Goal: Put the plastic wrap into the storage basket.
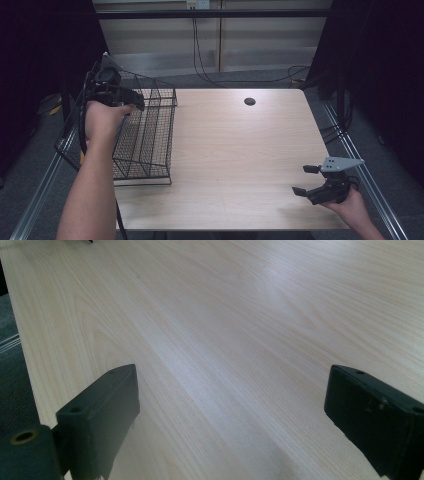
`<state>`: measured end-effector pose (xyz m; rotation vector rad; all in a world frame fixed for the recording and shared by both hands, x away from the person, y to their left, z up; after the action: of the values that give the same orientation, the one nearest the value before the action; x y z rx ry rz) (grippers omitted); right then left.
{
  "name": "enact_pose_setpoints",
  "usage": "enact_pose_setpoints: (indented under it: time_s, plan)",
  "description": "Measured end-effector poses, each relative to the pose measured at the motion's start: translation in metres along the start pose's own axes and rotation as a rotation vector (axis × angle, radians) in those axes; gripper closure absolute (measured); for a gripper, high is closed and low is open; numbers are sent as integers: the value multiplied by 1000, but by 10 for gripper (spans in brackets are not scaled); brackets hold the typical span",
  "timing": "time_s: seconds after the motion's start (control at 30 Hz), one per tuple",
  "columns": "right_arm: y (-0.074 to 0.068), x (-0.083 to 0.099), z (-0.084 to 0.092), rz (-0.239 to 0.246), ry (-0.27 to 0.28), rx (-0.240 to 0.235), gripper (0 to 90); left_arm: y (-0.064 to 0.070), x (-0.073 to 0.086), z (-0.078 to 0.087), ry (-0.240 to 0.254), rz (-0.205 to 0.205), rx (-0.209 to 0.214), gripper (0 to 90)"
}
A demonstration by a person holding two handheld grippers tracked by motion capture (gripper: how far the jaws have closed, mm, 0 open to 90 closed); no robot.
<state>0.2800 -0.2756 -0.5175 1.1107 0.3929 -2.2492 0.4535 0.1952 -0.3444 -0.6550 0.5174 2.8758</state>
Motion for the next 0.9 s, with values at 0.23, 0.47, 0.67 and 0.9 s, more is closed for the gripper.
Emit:
enact_pose_setpoints:
  time_s: [0.23,0.47,0.67,0.9]
  plan:
    - [-1,-1,0,1,-1,-1,75,17,0,-6,-2,-56,28,163]
    - [0,-1,1,2,5,0,75,40,1,-19,6,-117,66,125]
    - [-1,-1,1,4,2,-1,76,56,8,-32,-9,-170,101,117]
    - [-2,-1,1,5,1,-8,75,69,18,-47,-37,-228,139,112]
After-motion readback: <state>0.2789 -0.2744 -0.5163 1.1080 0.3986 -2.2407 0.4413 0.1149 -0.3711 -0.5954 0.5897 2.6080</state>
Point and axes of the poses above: each handheld gripper's, and its own axes: z roughly backward along the jaws, x roughly out of its underside, y roughly to its right, the point moved 10 cm from there along -z, roughly forward along the jaws, and after that the axes turned 10 degrees about x, right-handed, at the moved point
